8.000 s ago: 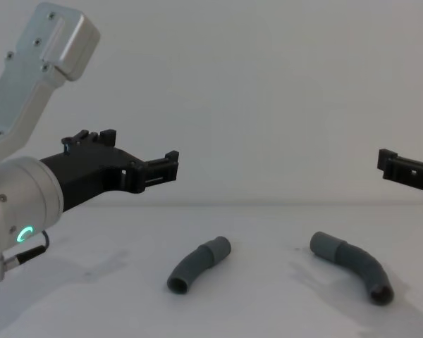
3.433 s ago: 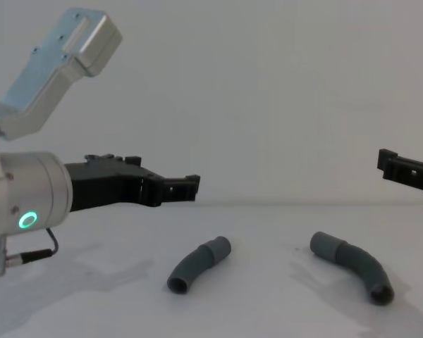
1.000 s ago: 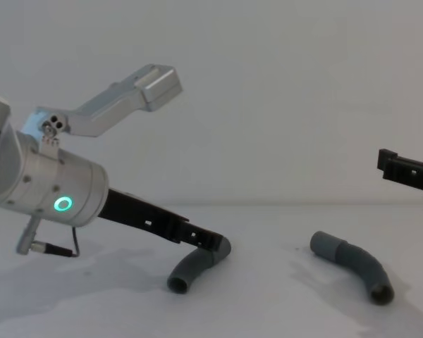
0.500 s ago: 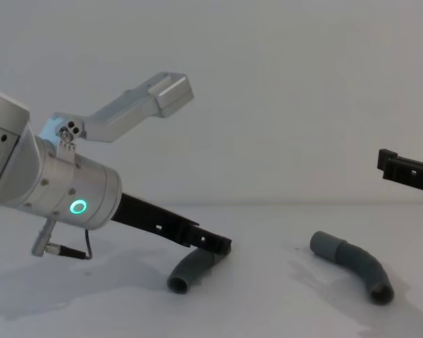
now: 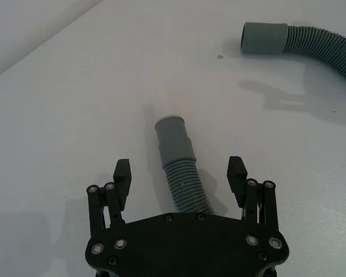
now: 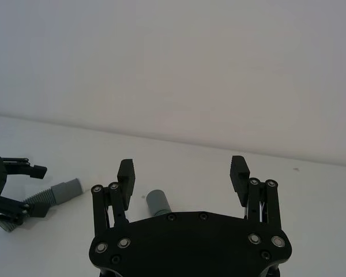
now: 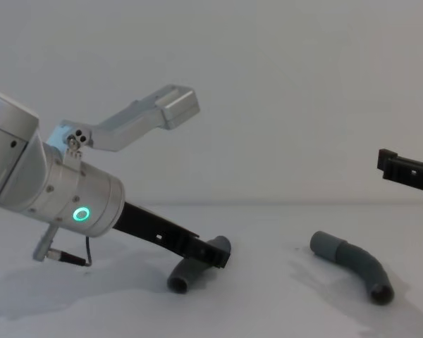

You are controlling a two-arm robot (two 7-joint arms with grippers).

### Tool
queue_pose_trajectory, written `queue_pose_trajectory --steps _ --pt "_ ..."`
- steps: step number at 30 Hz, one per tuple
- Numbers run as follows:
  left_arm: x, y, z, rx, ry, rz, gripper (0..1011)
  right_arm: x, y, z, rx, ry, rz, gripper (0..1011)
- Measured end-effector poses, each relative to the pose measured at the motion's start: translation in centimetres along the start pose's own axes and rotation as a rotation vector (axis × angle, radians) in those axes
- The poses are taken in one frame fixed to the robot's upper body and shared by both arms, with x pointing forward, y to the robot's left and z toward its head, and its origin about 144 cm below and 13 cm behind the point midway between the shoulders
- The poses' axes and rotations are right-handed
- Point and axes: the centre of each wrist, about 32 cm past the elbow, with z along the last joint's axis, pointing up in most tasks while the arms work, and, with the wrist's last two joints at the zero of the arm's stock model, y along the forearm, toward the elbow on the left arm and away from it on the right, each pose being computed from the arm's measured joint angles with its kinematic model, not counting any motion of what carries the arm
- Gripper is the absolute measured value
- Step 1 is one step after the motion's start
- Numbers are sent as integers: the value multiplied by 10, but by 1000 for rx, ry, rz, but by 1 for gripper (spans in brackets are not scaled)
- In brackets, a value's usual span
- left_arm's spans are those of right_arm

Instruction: Use both hands to pick up one end of the pipe from the table, align the ends, and insert them.

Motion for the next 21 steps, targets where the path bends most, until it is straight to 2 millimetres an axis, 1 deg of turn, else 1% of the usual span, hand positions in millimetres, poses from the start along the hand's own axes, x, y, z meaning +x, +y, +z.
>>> queue_pose_trajectory --steps 21 --pt "1 -17 0 -2 -44 -26 1001 0 0 0 0 0 0 1000"
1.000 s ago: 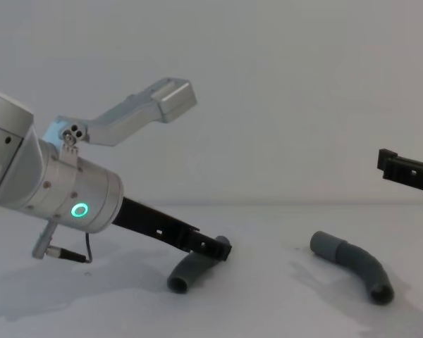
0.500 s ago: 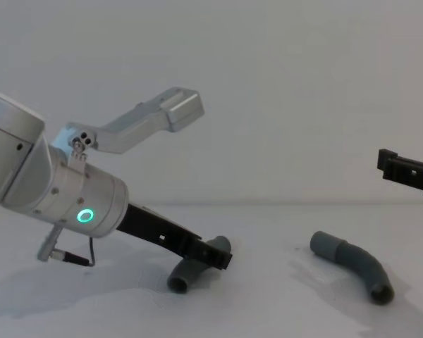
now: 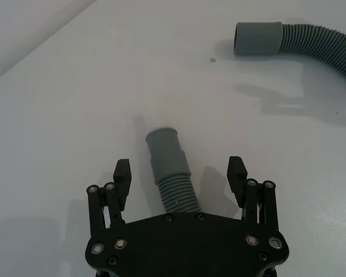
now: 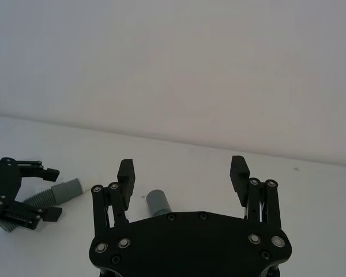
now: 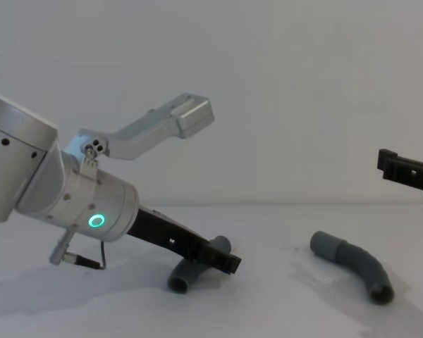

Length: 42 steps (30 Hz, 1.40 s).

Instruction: Use both hands to pick up one end of the pipe from the table, align the ends, and insert them.

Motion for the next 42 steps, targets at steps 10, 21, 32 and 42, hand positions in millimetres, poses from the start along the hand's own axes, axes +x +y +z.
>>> queue_pose_trajectory --steps 10,21,32,42 --pt "0 -4 -1 -7 19 -8 1001 0 0 0 0 0 0 1000" --pt "-1 -7 -2 -7 66 -12 1001 0 0 0 0 0 0 1000" --pt "-3 -7 -5 9 96 -7 1001 0 0 0 0 0 0 1000" --pt "-5 -6 -4 21 105 -4 917 0 0 0 0 0 0 1000"
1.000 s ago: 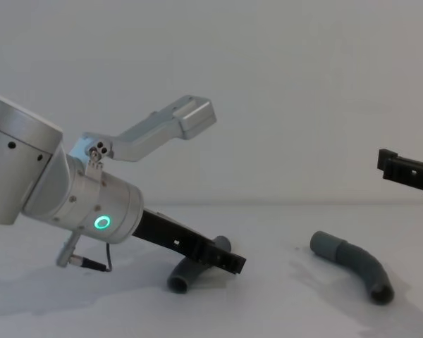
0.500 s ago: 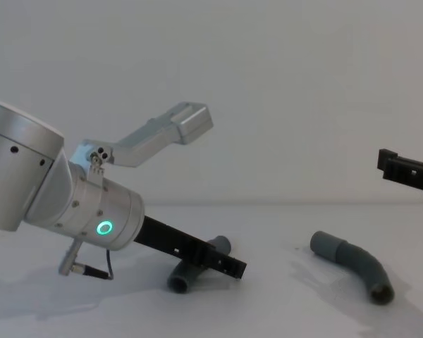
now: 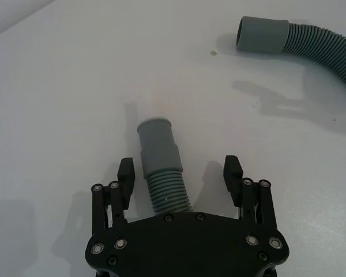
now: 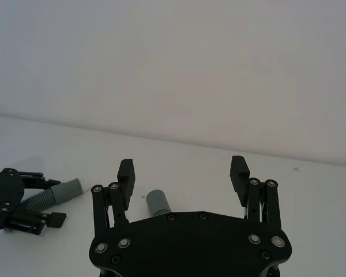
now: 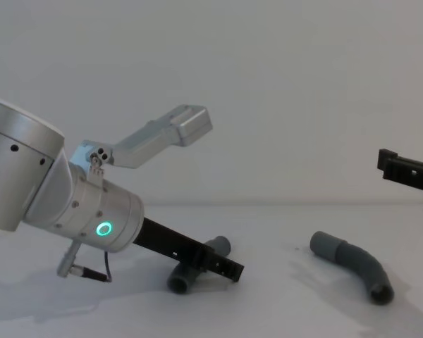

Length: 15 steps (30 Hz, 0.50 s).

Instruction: Use both hands to pick up one end of the pipe from the table, align the ends, and insert them.

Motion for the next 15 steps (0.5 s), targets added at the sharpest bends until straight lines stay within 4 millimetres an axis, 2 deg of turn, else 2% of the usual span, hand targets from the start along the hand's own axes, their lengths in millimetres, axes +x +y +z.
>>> queue_pose_trajectory --steps 3,4,15 --pt "0 0 0 2 1 0 871 0 0 0 0 0 0 1000" --pt "0 0 0 2 1 1 824 0 0 0 0 0 0 1000" --pt "-1 1 0 7 4 3 748 0 0 0 0 0 0 1000"
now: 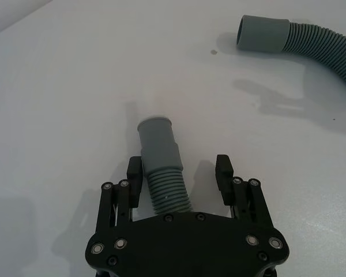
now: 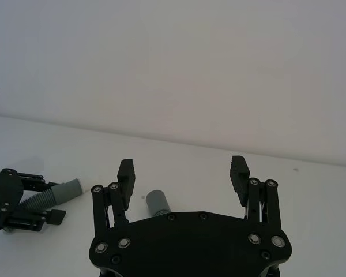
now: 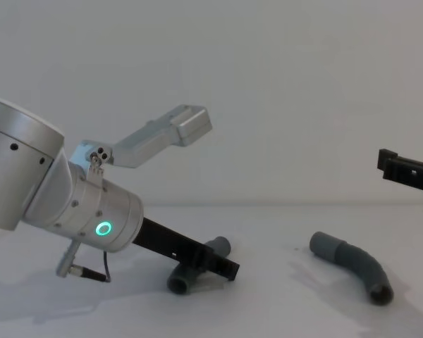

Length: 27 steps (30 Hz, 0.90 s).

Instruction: Use both hands to pick up one end of the pipe from the table, align the ends, and insert them.

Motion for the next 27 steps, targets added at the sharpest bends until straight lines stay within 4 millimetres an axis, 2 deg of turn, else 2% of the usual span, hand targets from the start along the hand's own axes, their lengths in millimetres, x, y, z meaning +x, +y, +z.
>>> queue_pose_trajectory --steps 27 --pt "0 0 -1 6 1 3 581 0 0 0 0 0 0 1000"
